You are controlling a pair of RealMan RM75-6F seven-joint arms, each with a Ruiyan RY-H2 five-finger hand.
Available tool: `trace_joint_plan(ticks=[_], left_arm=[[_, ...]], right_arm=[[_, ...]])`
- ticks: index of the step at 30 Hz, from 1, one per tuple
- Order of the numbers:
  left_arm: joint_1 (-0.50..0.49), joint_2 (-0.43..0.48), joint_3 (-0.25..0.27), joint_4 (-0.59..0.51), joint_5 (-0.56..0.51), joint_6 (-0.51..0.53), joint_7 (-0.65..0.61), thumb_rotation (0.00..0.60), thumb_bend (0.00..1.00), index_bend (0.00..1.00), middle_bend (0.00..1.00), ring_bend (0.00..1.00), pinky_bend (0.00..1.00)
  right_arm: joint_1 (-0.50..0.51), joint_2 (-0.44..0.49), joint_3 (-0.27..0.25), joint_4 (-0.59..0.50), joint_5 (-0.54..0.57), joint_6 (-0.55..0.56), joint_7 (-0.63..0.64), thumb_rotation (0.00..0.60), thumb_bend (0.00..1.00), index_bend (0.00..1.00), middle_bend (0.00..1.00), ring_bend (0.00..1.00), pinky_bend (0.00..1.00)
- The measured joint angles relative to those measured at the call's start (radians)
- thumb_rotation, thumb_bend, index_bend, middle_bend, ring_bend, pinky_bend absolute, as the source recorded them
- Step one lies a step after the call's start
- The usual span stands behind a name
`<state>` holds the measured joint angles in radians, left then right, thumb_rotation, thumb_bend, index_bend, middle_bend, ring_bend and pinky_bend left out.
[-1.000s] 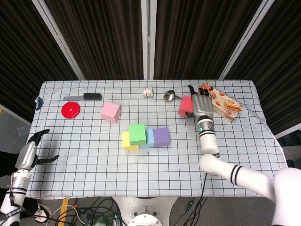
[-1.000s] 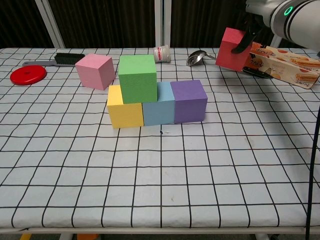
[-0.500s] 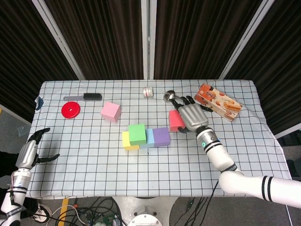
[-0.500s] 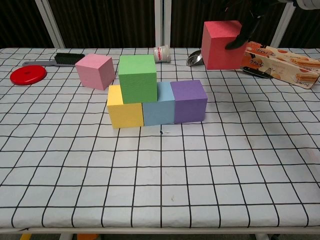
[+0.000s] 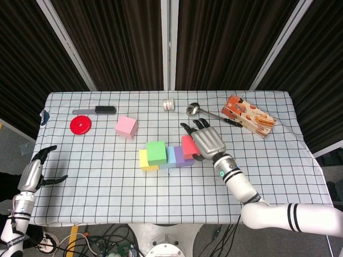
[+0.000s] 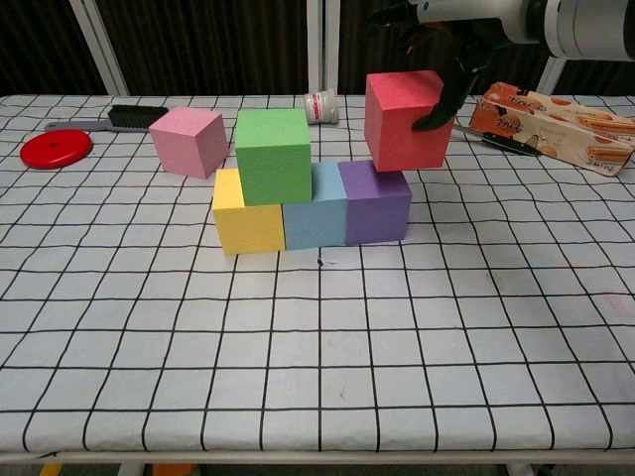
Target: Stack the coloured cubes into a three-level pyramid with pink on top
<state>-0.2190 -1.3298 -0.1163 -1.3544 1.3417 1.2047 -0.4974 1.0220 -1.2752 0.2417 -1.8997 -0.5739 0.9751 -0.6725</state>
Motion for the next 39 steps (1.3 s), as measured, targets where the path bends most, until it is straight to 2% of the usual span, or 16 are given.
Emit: trace_joint_plan(ticks=[6, 14, 39], left_arm=[[0.001, 0.000, 0.000, 0.010, 0.001, -0.002, -0.019, 0.600, 0.09, 0.12, 0.12, 0.06, 0.09], [0.002, 0.002, 0.003, 0.020, 0.011, 0.002, -0.043, 0.600, 0.09, 0.12, 0.12, 0.06, 0.09], [0.011, -0.001, 0.011, 0.046, 0.053, 0.052, -0.076, 0.600, 0.09, 0.12, 0.12, 0.06, 0.09]], right_arm=[[0.019, -0.062, -0.018, 0.000, 0.023, 0.077, -0.026, 0.600, 0.28, 0.00, 0.52, 0.06, 0.00], [0.067, -0.123, -0.008, 0.007, 0.082, 0.142, -0.078, 0.600, 0.28, 0.00, 0.52, 0.08, 0.00], [0.142, -0.236, 0.014, 0.054, 0.167, 0.201, -0.147, 0.600, 0.29, 0.00, 0.52, 0.08, 0.00]])
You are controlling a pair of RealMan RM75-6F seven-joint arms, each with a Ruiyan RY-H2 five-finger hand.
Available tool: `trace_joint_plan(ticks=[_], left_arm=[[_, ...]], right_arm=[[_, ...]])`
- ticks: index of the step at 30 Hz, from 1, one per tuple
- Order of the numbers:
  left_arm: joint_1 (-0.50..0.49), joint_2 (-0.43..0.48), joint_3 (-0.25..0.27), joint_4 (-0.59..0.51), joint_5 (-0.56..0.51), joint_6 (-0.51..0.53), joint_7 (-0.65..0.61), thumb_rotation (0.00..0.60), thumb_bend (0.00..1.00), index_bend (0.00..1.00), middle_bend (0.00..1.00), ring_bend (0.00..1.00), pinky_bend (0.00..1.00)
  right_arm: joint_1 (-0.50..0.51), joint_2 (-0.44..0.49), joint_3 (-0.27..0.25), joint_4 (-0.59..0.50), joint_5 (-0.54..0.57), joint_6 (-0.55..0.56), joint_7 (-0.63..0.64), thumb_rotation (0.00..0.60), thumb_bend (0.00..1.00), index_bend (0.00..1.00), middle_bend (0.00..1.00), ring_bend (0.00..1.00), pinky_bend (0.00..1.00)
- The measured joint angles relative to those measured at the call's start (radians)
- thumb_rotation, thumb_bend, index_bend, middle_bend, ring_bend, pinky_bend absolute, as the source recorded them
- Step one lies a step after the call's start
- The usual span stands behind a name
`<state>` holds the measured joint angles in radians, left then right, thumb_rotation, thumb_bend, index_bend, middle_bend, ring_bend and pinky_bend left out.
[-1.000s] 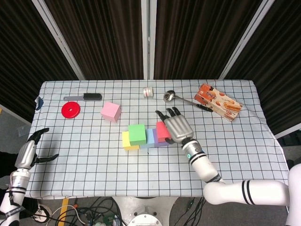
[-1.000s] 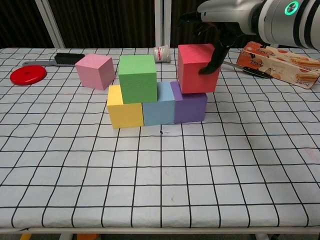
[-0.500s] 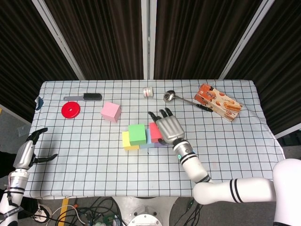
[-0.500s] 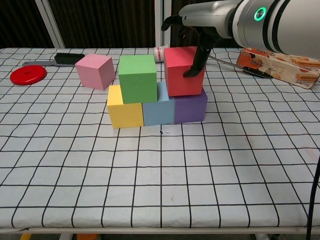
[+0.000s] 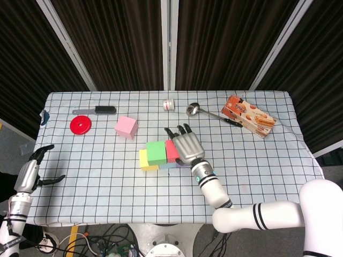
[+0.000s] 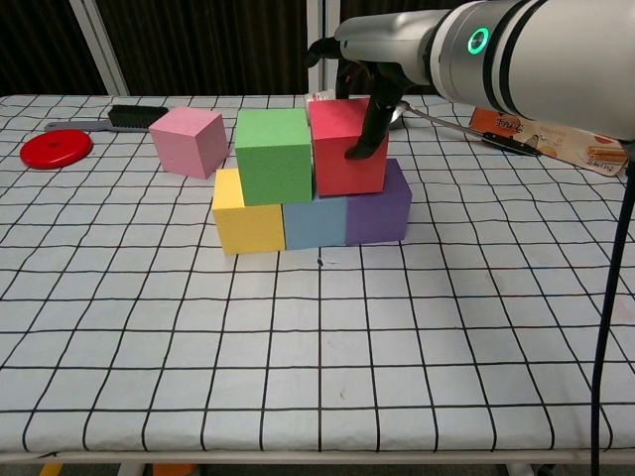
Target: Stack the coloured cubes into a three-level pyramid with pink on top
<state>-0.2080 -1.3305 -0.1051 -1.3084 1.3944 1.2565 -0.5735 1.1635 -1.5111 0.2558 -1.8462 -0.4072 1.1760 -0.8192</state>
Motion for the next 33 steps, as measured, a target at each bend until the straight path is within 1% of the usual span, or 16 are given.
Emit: trace_joint_plan(ticks=[10, 17, 33], left_arm=[[-0.002, -0.005, 0.004, 0.003, 0.004, 0.004, 0.017, 0.600, 0.09, 0.12, 0.12, 0.06, 0.09], [-0.003, -0.003, 0.007, 0.004, 0.002, -0.004, 0.008, 0.600, 0.09, 0.12, 0.12, 0.06, 0.09], [-0.005, -0.006, 0.011, 0.013, 0.000, -0.013, -0.006, 0.600, 0.09, 0.12, 0.12, 0.06, 0.09]], right_arm=[[0.003, -0.011, -0.001, 0.001, 0.007, 0.007, -0.006, 0.600, 0.29, 0.00, 0.52, 0.08, 0.00], [0.005, -0.023, 0.003, 0.012, 0.013, 0.013, -0.007, 0.600, 0.29, 0.00, 0.53, 0.09, 0.00], [0.009, -0.041, 0.008, 0.025, 0.023, 0.010, -0.013, 0.600, 0.29, 0.00, 0.52, 0.09, 0.00]])
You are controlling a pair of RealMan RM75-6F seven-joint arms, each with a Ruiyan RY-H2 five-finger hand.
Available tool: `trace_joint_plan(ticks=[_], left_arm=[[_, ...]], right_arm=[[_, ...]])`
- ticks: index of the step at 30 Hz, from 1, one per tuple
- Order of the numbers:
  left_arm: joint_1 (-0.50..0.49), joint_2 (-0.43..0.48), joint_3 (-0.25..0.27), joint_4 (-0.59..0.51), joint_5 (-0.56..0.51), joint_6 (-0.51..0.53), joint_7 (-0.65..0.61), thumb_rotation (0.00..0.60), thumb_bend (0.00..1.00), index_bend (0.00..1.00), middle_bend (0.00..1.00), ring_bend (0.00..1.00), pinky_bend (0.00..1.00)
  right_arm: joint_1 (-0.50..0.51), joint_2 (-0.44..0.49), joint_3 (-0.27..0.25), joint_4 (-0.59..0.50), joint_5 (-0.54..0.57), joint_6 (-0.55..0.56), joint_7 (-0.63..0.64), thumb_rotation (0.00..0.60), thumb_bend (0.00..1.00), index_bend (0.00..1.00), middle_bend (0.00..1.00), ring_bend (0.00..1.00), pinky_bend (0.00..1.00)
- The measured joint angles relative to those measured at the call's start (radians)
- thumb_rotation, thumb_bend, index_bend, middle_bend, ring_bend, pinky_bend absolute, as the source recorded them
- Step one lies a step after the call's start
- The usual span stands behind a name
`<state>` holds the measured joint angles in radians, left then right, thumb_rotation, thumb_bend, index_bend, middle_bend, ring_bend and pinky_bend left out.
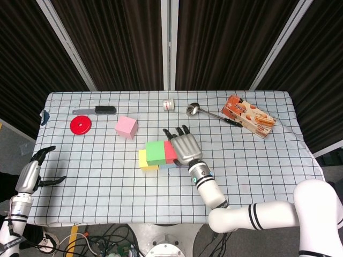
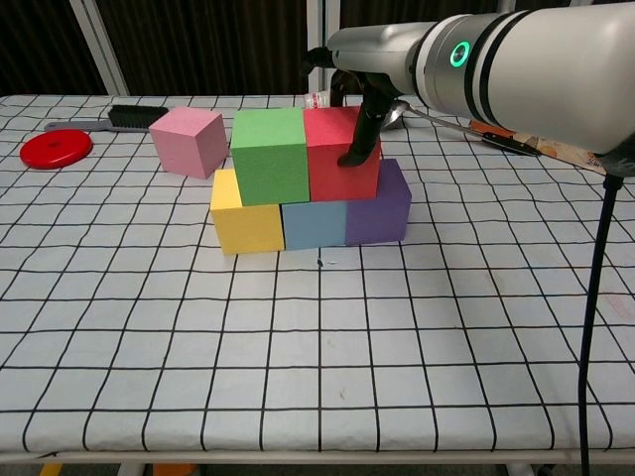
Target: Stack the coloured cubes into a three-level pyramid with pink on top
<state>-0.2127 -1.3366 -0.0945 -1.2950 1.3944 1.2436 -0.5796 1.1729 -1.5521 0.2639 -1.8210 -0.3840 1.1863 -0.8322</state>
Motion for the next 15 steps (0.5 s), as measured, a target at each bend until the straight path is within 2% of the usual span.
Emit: trace_joint_plan(ticks=[7, 15], left_arm=[[0.000, -0.001, 0.001, -0.001, -0.003, -0.004, 0.000, 0.600, 0.09, 0.12, 0.12, 0.06, 0.09], [-0.002, -0.003, 0.001, 0.001, -0.004, -0.007, 0.000, 0.600, 0.09, 0.12, 0.12, 0.06, 0.09]], right_arm=[[-0.002, 0.001, 0.000, 0.001, -0.003, 0.000, 0.001, 0.600, 0.24, 0.00, 0.47, 0.09, 0.00], [-0.007, 0.015, 0.000, -0.011, 0.006, -0.004, 0.002, 0.600, 0.16, 0.00, 0.32, 0.04, 0.00]])
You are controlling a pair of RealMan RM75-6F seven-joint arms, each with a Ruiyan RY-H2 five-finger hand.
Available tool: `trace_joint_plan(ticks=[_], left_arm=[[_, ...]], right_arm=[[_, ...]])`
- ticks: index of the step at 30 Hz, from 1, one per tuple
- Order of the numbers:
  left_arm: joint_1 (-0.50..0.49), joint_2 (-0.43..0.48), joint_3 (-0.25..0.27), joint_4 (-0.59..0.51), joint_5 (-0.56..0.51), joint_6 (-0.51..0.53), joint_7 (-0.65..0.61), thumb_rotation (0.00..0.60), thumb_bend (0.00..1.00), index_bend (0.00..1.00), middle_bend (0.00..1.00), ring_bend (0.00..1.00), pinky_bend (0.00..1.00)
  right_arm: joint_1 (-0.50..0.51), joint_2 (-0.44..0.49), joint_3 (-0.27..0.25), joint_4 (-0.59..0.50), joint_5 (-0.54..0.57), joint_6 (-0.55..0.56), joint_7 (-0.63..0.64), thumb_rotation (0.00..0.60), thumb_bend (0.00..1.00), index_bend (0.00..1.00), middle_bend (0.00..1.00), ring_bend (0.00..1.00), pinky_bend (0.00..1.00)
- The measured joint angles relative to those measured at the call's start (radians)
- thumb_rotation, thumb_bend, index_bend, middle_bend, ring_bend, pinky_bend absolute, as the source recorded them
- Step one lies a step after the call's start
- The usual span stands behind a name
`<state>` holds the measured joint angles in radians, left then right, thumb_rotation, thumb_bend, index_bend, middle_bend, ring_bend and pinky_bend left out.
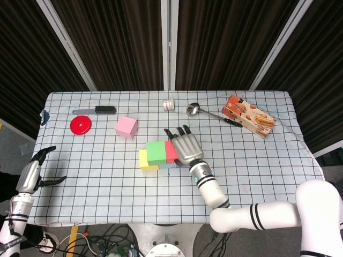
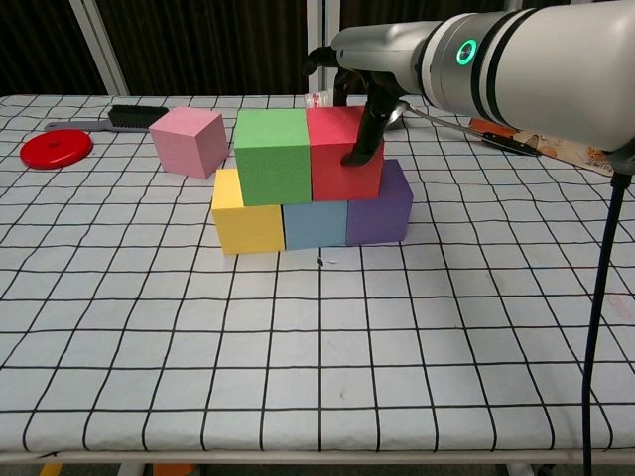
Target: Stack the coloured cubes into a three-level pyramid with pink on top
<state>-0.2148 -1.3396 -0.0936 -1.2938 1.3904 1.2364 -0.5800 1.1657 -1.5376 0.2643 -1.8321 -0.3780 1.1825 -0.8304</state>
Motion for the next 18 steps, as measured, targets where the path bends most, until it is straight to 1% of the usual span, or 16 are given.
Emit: trace_joint_plan(ticks=[5, 7, 14, 18], left_arm=[[0.000, 0.000, 0.000, -0.002, 0.000, 0.000, 0.002, 0.600, 0.09, 0.12, 0.12, 0.06, 0.09], [0.000, 0.001, -0.001, -0.003, -0.001, 0.001, 0.004, 0.600, 0.09, 0.12, 0.12, 0.06, 0.09], [0.000, 0.002, -0.001, -0.006, -0.002, 0.001, 0.005, 0.600, 0.09, 0.12, 0.12, 0.06, 0.09], [0.000, 0.003, -0.001, -0.006, -0.002, 0.001, 0.004, 0.600, 0.09, 0.12, 0.12, 0.06, 0.09]], right_arm=[[-0.002, 0.006, 0.003, -0.006, 0.004, -0.004, 0.004, 0.600, 0.12, 0.00, 0.23, 0.01, 0.00], [-0.003, 0.010, 0.003, -0.008, 0.005, -0.008, 0.008, 0.600, 0.11, 0.00, 0.21, 0.00, 0.00], [-0.009, 0.019, 0.005, -0.017, -0.004, -0.011, 0.023, 0.600, 0.10, 0.00, 0.16, 0.00, 0.00], [-0.016, 0.040, 0.015, -0.048, -0.013, -0.011, 0.041, 0.600, 0.10, 0.00, 0.15, 0.00, 0.00]])
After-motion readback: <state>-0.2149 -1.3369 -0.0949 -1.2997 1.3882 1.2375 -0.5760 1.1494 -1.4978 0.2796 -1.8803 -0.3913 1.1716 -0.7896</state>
